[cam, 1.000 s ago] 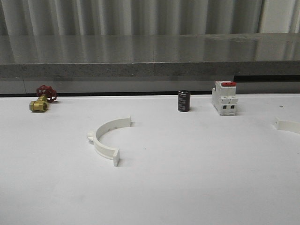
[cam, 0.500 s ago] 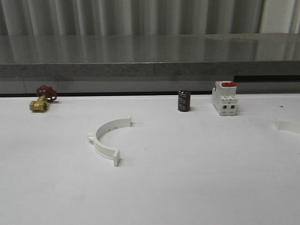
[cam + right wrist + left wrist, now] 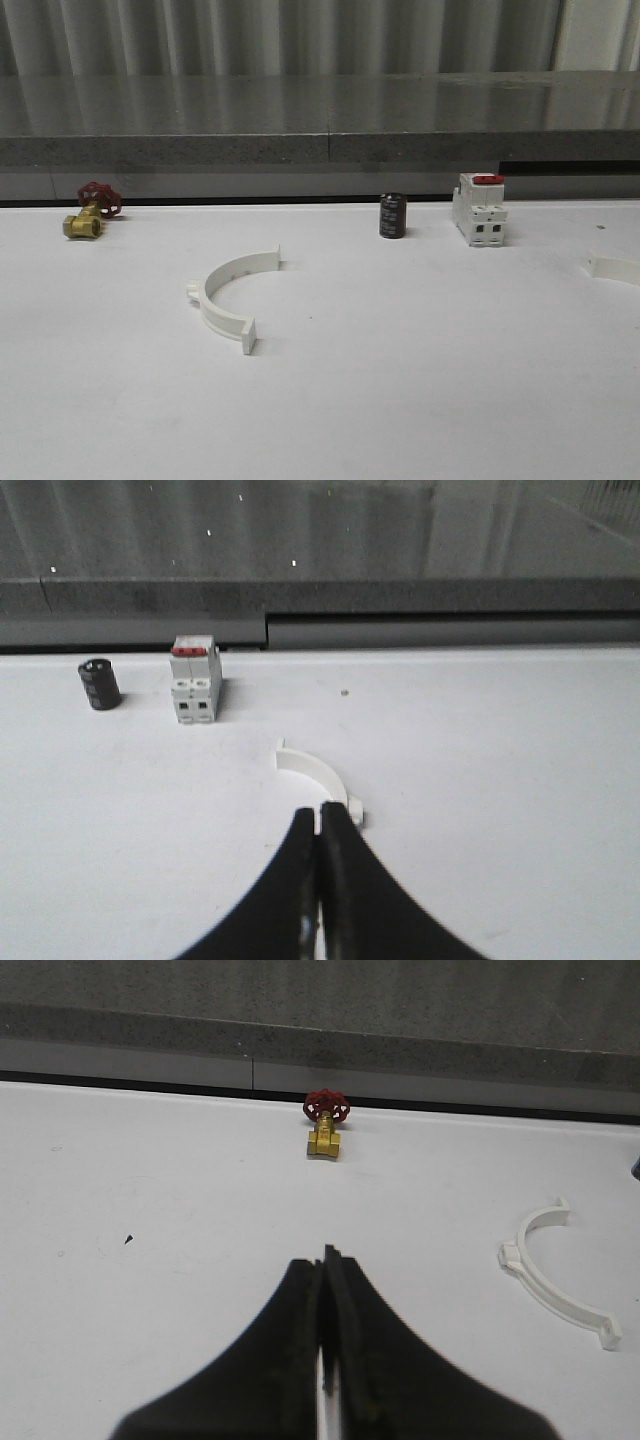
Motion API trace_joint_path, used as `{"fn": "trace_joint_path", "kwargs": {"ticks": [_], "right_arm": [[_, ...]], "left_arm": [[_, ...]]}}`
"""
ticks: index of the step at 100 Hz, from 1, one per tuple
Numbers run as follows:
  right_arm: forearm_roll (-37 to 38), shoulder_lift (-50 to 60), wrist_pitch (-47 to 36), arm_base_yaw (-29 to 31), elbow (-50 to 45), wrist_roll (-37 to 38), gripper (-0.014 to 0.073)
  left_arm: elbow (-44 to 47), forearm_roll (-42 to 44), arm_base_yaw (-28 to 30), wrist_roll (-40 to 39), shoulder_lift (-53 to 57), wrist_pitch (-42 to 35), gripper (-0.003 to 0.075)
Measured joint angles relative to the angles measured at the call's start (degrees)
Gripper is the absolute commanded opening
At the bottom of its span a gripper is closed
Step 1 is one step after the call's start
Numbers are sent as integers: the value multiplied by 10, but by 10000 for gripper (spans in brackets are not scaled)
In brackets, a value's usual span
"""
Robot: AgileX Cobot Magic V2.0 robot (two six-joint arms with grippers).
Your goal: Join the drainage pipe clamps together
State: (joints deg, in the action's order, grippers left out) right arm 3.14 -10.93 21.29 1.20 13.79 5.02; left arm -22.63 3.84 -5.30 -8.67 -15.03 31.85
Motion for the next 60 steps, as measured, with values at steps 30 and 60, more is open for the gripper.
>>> {"fn": "trace_joint_path", "kwargs": {"ticks": [30,60], "right_arm": [[0,-206,127,0,120,0,97],[-3,-386,207,0,238,0,488]], "left_arm": [[0,2,0,0,0,0,-21],[0,2,0,0,0,0,-21]]}}
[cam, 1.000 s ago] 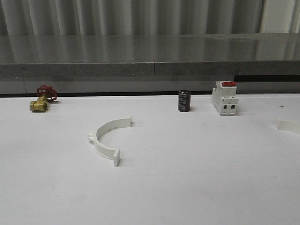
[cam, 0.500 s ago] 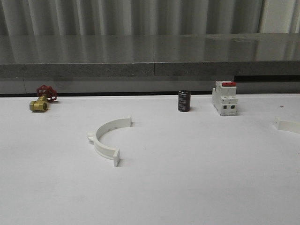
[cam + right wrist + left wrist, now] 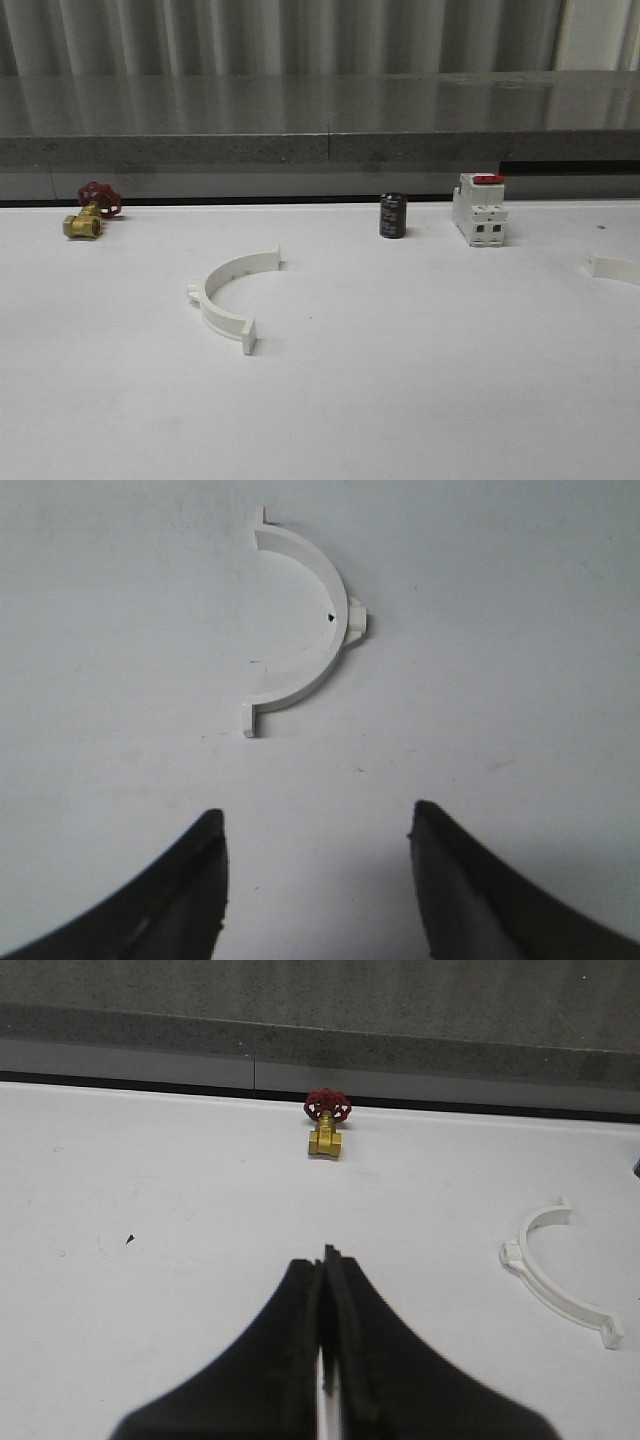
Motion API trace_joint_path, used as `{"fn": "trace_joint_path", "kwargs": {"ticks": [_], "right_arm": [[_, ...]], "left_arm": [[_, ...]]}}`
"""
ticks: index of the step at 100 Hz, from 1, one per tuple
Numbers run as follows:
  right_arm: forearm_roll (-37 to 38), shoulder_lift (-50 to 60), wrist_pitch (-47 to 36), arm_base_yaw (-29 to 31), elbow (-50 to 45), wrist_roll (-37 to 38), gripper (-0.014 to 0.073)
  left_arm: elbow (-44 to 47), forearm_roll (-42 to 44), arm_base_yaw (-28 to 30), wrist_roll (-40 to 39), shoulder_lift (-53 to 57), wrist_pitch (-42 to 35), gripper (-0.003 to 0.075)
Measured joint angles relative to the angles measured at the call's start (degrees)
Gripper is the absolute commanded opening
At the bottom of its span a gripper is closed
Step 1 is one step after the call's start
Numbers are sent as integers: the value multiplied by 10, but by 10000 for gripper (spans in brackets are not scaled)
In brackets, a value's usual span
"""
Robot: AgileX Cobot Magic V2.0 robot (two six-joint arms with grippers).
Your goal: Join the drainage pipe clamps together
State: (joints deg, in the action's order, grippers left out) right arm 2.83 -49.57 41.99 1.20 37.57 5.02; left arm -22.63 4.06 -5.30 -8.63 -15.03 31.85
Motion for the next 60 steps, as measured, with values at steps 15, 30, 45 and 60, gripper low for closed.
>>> {"fn": "trace_joint_path", "kwargs": {"ticks": [15,30,45,60], "right_arm": [[0,-82,21,0,55,8,488],[-3,-172,49,10,102,14,488],[-16,-270,59,41,139,16,488],[-32,-354,59,63,176,17,488]], "left_arm": [[0,0,0,0,0,1,-21],[0,0,0,1,0,1,-21],[0,0,0,1,0,1,-21],[0,0,0,1,0,1,-21]]}}
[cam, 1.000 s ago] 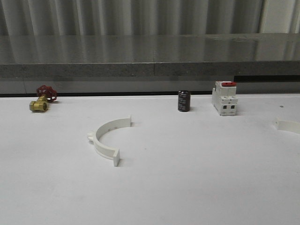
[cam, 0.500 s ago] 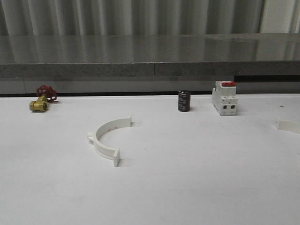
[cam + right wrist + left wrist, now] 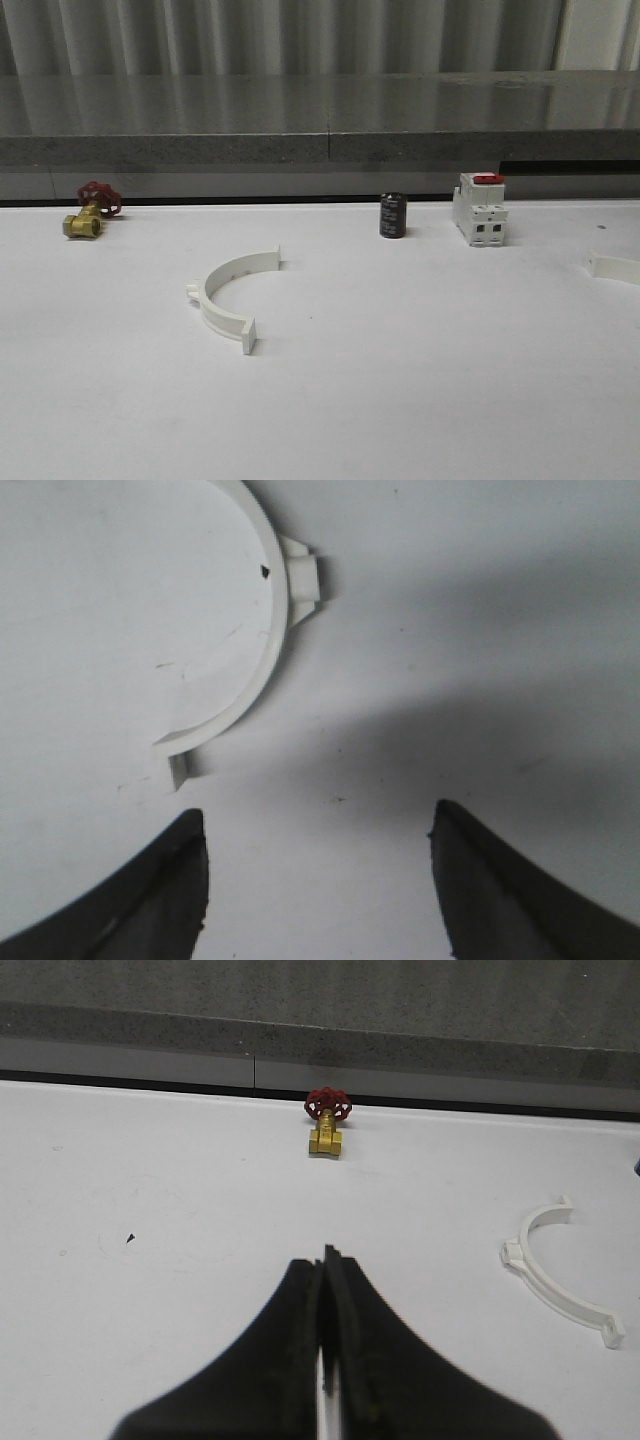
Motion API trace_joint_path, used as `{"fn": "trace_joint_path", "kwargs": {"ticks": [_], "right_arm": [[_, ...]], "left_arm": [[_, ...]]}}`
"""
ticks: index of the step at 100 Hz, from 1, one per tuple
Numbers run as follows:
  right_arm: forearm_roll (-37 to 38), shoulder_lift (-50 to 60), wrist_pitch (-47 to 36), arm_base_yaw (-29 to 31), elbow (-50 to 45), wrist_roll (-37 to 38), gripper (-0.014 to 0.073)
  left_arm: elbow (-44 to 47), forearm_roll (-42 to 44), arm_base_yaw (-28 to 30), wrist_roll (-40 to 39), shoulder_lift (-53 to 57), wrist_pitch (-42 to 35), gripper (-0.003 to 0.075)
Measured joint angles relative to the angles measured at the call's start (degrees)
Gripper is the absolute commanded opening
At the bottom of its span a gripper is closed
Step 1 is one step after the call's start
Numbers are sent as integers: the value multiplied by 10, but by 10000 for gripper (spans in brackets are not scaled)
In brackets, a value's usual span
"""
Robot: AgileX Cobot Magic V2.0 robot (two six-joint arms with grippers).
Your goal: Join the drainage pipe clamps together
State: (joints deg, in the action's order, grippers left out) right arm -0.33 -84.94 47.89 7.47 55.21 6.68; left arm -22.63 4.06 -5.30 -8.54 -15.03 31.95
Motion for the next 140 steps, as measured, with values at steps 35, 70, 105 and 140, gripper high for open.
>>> {"fn": "trace_joint_path", "kwargs": {"ticks": [35,70,105,140], "right_arm": [[-12,-152,-2,1,93,0,488],[-16,-232,-3,1,145,-2,372],[-16,-239,-4,1,148,-2,37],[-19,-239,3,1,152,-1,37]], "left_arm": [[0,0,0,0,0,0,-21],[0,0,0,0,0,0,-21],[0,0,0,0,0,1,-21],[0,0,0,0,0,1,-21]]}}
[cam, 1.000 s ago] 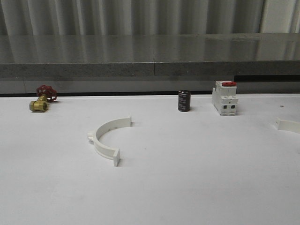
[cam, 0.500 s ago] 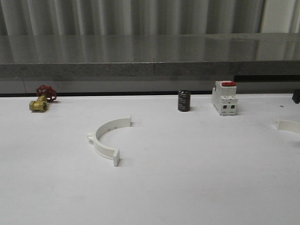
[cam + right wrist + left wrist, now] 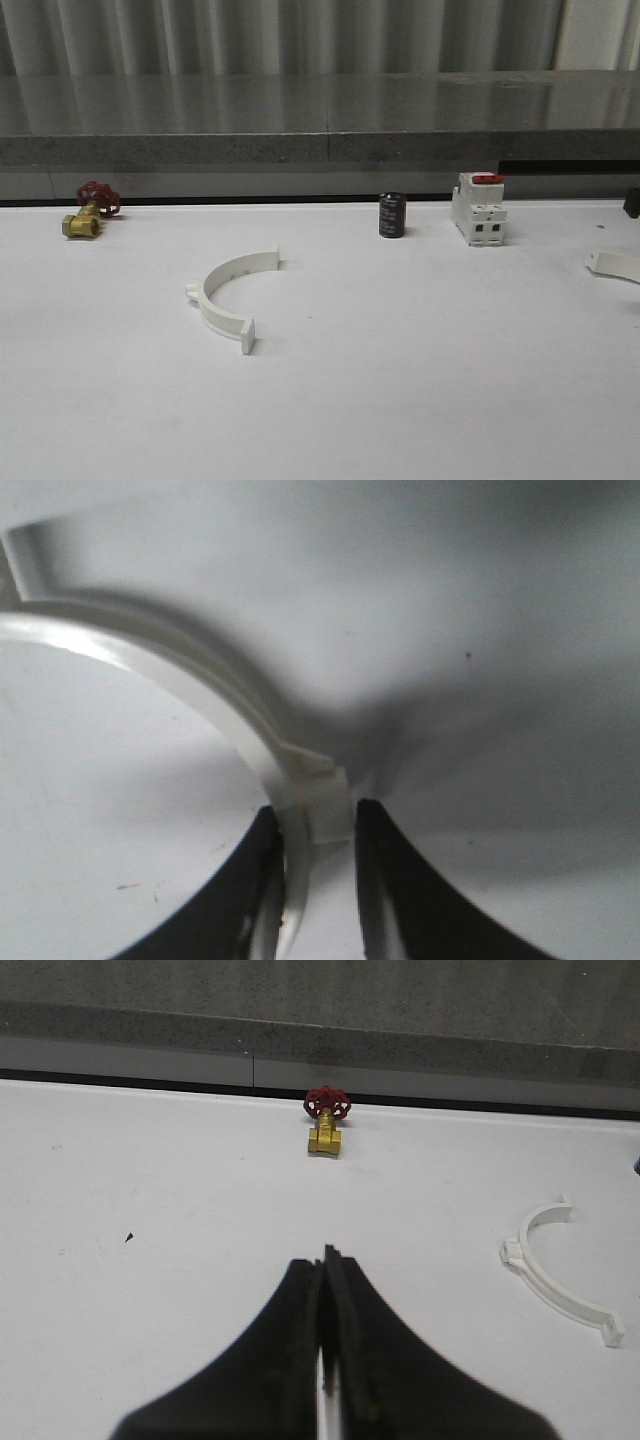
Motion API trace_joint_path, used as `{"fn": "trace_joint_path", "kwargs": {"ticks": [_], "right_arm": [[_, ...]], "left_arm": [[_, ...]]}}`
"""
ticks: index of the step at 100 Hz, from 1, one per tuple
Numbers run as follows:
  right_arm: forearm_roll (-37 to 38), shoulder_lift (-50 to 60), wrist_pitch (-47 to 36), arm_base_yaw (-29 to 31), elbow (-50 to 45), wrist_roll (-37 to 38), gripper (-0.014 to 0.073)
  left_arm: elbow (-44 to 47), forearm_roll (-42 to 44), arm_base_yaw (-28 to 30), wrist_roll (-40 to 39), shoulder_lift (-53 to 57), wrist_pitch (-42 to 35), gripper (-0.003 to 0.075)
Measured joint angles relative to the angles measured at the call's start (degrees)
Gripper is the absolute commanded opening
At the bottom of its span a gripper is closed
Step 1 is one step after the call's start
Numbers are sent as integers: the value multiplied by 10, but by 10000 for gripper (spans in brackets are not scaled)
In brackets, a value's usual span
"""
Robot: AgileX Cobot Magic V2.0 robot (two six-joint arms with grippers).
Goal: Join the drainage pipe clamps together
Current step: 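Grasp the second white clamp half with the right gripper, then lower the held clamp half against the first, closing the ring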
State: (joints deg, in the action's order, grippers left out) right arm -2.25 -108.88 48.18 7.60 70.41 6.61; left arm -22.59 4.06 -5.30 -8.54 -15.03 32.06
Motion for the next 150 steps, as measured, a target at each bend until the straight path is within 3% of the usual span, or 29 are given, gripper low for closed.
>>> {"fn": "trace_joint_path", "kwargs": {"ticks": [31,71,89,122,150], "right_arm": [[-3,49,38,-41,6,93,38],[-2,80,71,-227,7,261,41],[-2,75,55,-276,15,320,41],[67,-4,54,-364,113,449,41],[78,-73,81,-420,198,472,41]], "left_arm": [[0,0,0,0,0,0,-21],[0,0,0,0,0,0,-21],[0,0,0,0,0,0,-21],[0,0,0,0,0,0,-21],[0,0,0,0,0,0,-21]]}}
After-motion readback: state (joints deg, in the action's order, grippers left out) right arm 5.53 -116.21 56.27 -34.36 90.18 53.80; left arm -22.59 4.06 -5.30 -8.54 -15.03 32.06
